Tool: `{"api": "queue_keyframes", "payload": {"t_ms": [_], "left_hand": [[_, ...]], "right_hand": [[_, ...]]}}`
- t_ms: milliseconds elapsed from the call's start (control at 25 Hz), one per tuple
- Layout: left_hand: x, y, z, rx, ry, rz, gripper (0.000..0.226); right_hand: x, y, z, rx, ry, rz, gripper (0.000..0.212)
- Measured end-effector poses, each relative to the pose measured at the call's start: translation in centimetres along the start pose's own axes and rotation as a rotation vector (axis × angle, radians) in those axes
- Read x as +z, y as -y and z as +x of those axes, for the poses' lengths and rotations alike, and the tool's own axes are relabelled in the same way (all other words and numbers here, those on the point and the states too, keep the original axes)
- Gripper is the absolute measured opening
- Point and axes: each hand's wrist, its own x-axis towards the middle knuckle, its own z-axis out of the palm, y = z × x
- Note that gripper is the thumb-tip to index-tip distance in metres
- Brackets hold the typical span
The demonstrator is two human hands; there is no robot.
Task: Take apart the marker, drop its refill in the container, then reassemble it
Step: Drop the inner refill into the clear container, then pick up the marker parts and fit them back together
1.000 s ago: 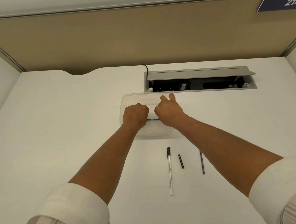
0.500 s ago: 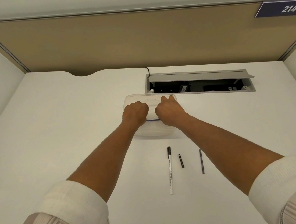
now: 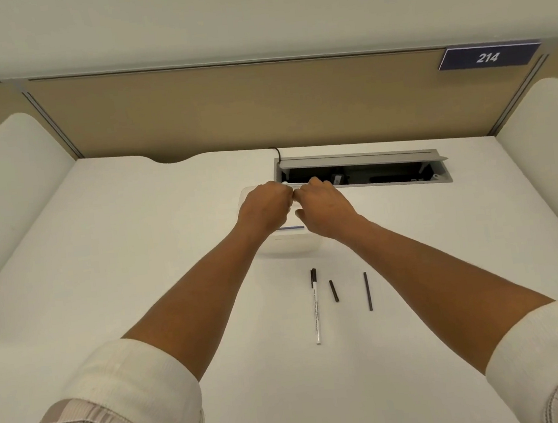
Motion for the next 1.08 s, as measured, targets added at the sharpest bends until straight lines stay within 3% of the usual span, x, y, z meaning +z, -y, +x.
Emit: {"api": "queue_keyframes", "payload": {"t_ms": [320,480,760,920,1080], "left_hand": [[0.6,-4.0,-6.5,0.028,-0.007,-0.096,0.014],[3.5,-4.8,-10.6,-0.036,0.086,-0.201,0.023],[7.7,-5.1,-16.6,-0.073,0.218,-0.239,0.036],[8.2,-6.0,-18.0,0.017,0.226,-0.198,0.044],[8.1,-6.7,-18.2,0.208,0.153,-0.014,0.045]], "right_hand": [[-0.2,1.0,-7.7,0.06,0.02,0.111,0.029],[2.0,1.6,-12.6,0.119,0.07,0.206,0.035],[5.6,2.4,-21.1,0.276,0.13,0.332,0.028],[6.4,3.1,-22.9,0.321,0.146,0.374,0.019],[6.9,3.2,-23.5,0.341,0.187,0.381,0.017]]}}
